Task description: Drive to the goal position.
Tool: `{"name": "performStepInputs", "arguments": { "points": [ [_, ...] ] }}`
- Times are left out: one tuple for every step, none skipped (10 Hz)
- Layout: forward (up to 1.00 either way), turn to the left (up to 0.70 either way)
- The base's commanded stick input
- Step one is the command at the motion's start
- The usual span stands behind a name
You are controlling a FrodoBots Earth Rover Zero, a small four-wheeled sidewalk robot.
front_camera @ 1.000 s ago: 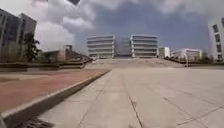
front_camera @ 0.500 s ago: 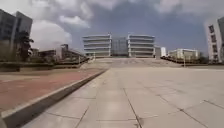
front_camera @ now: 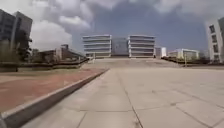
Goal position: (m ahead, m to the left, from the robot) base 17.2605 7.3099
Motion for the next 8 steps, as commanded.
{"name": "performStepInputs", "arguments": {
  "points": [
    [1.00, 0.00],
    [1.00, 0.00],
    [1.00, 0.00],
    [1.00, 0.00],
    [1.00, 0.00],
    [1.00, 0.00],
    [1.00, 0.00],
    [1.00, 0.00]
  ]
}}
